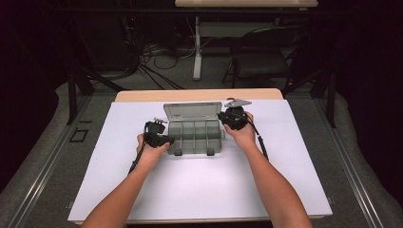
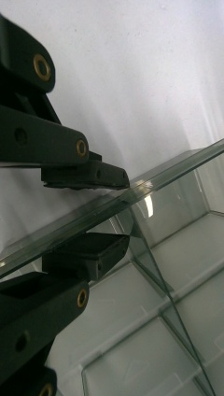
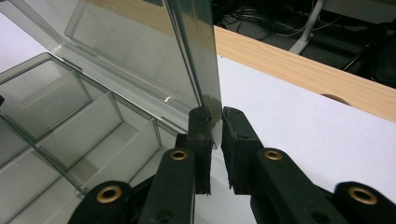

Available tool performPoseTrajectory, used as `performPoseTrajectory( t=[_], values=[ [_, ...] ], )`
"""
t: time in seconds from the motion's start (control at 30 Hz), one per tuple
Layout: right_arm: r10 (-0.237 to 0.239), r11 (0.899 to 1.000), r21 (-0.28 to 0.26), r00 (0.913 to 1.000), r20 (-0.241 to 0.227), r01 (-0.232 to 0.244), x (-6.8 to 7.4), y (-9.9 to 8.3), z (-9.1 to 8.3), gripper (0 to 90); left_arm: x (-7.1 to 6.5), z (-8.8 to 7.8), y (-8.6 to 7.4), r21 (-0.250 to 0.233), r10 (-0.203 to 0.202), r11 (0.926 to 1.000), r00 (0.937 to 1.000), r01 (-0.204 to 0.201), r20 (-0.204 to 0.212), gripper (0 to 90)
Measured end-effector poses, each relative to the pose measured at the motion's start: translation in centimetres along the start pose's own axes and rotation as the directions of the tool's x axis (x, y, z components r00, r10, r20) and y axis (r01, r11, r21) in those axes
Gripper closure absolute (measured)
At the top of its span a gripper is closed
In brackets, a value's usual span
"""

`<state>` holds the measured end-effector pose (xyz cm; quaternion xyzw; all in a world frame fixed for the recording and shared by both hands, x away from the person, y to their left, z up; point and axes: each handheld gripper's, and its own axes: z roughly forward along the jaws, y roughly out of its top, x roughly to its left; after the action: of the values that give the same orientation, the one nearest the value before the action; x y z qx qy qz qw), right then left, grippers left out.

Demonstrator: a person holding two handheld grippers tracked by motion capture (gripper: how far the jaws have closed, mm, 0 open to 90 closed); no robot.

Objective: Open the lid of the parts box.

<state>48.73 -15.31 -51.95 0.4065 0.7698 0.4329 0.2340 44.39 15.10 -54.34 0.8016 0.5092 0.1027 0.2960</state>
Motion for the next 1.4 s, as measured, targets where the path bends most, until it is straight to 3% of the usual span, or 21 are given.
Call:
performPoseTrajectory(
  t=[0.07,0.1,0.77,1.23,1.4],
  values=[
    [0.002,1.000,-0.001,1.0000,0.000,-0.002,0.0,0.0,0.0,82.5,0.0,0.2,-0.2,0.004,0.000,1.0000,1.0000,0.000,-0.004,67.6],
    [0.003,1.000,0.000,1.0000,0.002,-0.003,0.0,0.0,0.0,82.5,-0.4,0.3,-0.4,-0.005,0.015,0.9999,0.9994,-0.016,-0.032,67.8],
    [0.038,0.999,-0.005,0.9992,0.014,-0.038,0.0,0.1,0.3,83.4,-0.4,0.3,-0.5,-0.010,0.023,0.9997,0.9991,-0.023,-0.036,68.8],
    [0.133,0.991,-0.017,0.9911,0.009,-0.133,-0.4,0.3,0.9,84.2,-0.4,0.3,-0.5,-0.009,0.024,0.9997,0.9991,-0.024,-0.036,68.8],
    [0.164,0.986,0.002,0.9859,0.031,-0.165,-0.4,0.6,1.1,85.0,-0.4,0.3,-0.5,-0.009,0.024,0.9997,0.9990,-0.024,-0.037,68.9]
  ],
)
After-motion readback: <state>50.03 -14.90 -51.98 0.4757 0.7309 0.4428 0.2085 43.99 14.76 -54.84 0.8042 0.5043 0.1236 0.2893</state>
